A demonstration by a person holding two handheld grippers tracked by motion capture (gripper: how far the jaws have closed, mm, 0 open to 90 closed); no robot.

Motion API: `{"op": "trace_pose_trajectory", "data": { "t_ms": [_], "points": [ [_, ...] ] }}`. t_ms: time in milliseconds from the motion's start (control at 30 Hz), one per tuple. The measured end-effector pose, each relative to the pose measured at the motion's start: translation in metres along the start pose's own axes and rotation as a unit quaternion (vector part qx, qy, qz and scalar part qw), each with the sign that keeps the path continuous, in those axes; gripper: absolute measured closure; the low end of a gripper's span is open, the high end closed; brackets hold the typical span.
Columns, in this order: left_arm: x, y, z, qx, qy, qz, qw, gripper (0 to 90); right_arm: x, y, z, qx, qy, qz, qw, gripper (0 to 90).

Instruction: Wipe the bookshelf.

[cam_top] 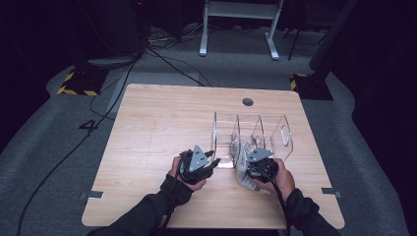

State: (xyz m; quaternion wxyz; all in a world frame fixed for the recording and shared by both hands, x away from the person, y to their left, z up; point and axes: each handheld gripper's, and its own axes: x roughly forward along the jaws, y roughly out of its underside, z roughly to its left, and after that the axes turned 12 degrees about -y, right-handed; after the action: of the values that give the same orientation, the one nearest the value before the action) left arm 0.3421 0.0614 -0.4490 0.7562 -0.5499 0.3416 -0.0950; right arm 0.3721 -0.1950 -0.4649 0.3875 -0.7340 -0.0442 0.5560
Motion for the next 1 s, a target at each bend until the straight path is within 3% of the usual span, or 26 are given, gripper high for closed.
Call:
{"op": "trace_pose_trajectory", "data": {
  "t_ms": [67,100,133,200,267,333,467,600,733,800,1000],
  "points": [
    [0.000,0.000,0.001,0.002,0.005,-0.004,1.0000,57.0,-0.002,0.000,0.000,0.000,0.003,-0.009,1.0000,73.0],
    [0.001,0.000,0.001,0.002,0.002,-0.005,1.0000,48.6,-0.009,-0.001,0.000,-0.001,0.017,-0.027,0.9995,72.9],
    [0.001,0.000,0.002,0.003,0.003,-0.006,1.0000,47.9,-0.013,-0.002,0.001,0.001,0.024,-0.043,0.9988,73.0],
    [0.002,-0.001,0.002,0.008,0.002,-0.005,1.0000,43.1,-0.015,-0.002,0.001,0.000,0.029,-0.049,0.9984,73.0],
    [0.004,-0.001,0.002,0.015,0.011,-0.007,0.9998,39.6,-0.023,-0.006,0.005,0.000,0.054,-0.073,0.9959,73.0],
    [0.006,-0.002,0.004,0.019,0.023,-0.006,0.9995,35.2,-0.025,-0.007,0.007,-0.004,0.070,-0.078,0.9945,73.0],
    [0.009,-0.003,0.006,0.021,0.032,-0.008,0.9992,32.1,-0.019,-0.007,0.005,-0.001,0.066,-0.072,0.9952,73.1],
    [0.012,-0.009,0.005,0.031,0.035,-0.024,0.9986,30.8,-0.005,-0.002,0.000,0.012,0.044,-0.056,0.9974,73.2],
    [0.012,-0.012,0.008,0.023,0.032,-0.036,0.9986,33.0,0.004,0.004,-0.002,0.015,0.025,-0.035,0.9990,73.2],
    [0.015,-0.014,0.012,0.014,0.036,-0.034,0.9987,34.0,0.004,0.005,-0.002,0.014,0.022,-0.036,0.9990,73.2],
    [0.021,-0.018,0.017,0.021,0.037,-0.036,0.9985,32.6,0.006,0.005,-0.003,0.013,0.021,-0.033,0.9992,73.0]
  ]
}}
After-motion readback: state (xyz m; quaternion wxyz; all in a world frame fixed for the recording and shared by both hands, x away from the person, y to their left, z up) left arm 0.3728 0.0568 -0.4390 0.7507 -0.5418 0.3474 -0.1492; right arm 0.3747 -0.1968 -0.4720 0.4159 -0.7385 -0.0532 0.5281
